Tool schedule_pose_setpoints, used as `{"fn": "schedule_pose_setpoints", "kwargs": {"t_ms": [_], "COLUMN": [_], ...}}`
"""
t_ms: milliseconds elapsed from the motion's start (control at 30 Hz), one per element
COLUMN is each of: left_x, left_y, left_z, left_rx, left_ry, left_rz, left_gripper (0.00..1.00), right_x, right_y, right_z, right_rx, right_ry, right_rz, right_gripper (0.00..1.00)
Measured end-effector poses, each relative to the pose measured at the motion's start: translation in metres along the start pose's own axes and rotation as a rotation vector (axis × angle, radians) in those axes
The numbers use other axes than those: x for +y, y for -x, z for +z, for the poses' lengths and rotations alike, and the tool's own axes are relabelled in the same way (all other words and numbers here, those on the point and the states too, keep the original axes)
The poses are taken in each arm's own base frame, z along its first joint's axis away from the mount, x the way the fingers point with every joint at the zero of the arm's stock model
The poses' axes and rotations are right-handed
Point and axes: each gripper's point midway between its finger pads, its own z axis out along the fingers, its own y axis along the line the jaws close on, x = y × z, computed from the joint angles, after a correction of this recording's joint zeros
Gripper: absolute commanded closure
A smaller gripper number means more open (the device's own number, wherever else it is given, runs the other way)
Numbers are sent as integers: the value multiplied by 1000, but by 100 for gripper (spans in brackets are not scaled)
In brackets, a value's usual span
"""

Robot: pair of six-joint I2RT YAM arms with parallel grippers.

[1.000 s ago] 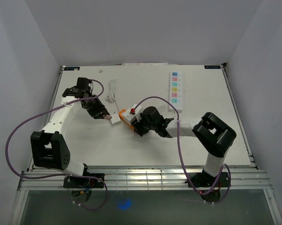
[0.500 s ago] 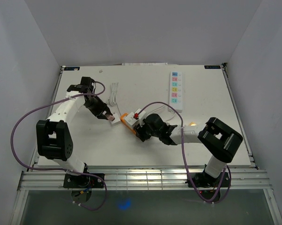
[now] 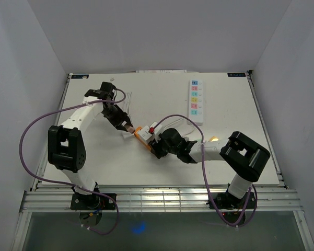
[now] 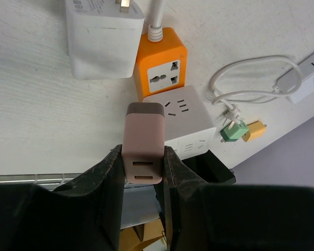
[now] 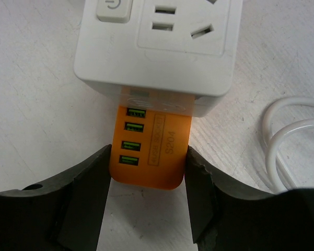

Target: Insert the plug

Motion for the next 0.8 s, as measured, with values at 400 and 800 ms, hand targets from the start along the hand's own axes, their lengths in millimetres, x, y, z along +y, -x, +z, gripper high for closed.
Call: {"fn": "schedule_pose_setpoints", "kwargs": {"t_ms": [400, 800], "left_x": [11, 28], "left_y": [-5, -9], "left_z": [0, -5], "left_rx": [12, 28], "left_ry": [51, 113], "left_rz": [33, 131], "left_gripper": [100, 100], "right_x": [67, 89], "right_y": [-5, 20], "right_z": [-4, -41], "right_rx": [15, -42], "right_ry": [91, 165], "right_rz": [-35, -25], "right_gripper": [34, 29]}}
